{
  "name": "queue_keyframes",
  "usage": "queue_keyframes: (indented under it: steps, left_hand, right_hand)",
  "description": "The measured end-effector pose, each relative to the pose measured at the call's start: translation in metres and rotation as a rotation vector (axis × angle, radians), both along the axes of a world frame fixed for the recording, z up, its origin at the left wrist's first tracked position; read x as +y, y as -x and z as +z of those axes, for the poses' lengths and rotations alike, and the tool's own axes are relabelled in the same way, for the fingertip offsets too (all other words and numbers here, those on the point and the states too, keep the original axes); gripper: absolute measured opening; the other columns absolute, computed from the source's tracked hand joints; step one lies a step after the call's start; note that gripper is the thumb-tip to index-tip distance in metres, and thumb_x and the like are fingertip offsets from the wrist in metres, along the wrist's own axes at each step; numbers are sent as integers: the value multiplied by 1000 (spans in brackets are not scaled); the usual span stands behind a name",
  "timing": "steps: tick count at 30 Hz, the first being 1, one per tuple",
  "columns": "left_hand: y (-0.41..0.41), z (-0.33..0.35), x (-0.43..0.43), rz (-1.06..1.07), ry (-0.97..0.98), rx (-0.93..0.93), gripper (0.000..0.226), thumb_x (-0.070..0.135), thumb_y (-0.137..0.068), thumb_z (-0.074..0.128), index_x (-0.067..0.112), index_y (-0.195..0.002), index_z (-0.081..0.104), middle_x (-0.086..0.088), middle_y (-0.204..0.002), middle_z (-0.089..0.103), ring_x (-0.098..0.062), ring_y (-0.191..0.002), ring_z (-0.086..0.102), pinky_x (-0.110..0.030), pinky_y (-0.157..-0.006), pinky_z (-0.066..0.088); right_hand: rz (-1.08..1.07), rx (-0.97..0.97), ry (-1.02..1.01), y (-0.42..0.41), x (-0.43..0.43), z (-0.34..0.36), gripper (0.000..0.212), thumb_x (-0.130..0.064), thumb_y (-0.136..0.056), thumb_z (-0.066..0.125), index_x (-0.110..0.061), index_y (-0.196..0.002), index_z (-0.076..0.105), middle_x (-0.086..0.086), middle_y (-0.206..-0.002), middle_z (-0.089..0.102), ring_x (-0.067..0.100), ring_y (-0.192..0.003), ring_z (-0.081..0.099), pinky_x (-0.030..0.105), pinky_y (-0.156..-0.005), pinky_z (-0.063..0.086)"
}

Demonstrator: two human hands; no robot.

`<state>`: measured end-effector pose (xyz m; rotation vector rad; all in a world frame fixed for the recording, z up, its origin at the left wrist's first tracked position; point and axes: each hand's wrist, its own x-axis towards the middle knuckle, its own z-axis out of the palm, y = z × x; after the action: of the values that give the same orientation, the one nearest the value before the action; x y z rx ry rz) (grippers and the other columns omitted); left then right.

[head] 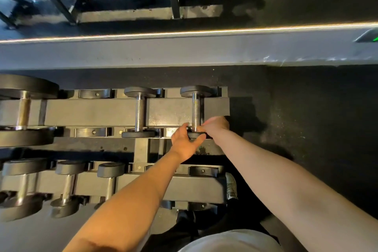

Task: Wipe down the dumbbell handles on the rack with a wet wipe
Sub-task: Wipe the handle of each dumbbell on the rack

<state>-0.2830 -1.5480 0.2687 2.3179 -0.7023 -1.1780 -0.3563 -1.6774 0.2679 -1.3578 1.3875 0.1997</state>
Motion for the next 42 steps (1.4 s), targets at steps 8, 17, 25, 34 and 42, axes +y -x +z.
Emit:
queue_keyframes:
  steps: [8, 17, 25, 34, 42]
  left_hand:
    - [-3, -2, -1, 18, 2, 53, 96, 61, -88, 65, 23, -160, 15, -6, -162, 24, -27, -149, 22, -48, -122, 26]
    - [-13, -1, 0, 3, -2, 142, 102, 70, -77, 70, 26, -157, 24, -3, -158, 31, -25, -143, 34, -47, -120, 32]
    - [-21, -11, 8, 69, 77, 227, 91, 53, -86, 73, 26, -159, 25, 0, -163, 26, -21, -148, 29, -39, -121, 28]
    - [-23, -12, 9, 38, 113, 254, 91, 53, -89, 70, 26, -160, 20, -1, -165, 22, -24, -150, 25, -38, -118, 27]
    - [-25, -4, 10, 61, 120, 333, 108, 64, -76, 76, 30, -160, 17, -1, -164, 27, -24, -148, 32, -46, -122, 28]
  right_hand:
    - [-194, -92, 178, 0, 7, -1, 21, -21, -91, 73, -13, -110, 72, 3, -106, 70, 20, -102, 65, 30, -84, 54]
    - [-82, -101, 140, -2, 12, 1, 39, -14, -98, 61, -11, -137, 58, 9, -136, 59, 25, -124, 56, 35, -100, 47]
    - [-23, -40, 145, -7, 16, -4, 40, -2, -100, 49, -13, -138, 56, 11, -136, 57, 26, -119, 57, 33, -94, 48]
    - [1, 14, 52, -21, 22, -4, 32, -6, -100, 53, -14, -128, 64, 8, -119, 66, 21, -102, 65, 29, -78, 56]
    - [-3, 11, 218, -8, 22, 12, 15, -14, -92, 69, -13, -107, 74, 5, -104, 70, 20, -100, 66, 33, -89, 55]
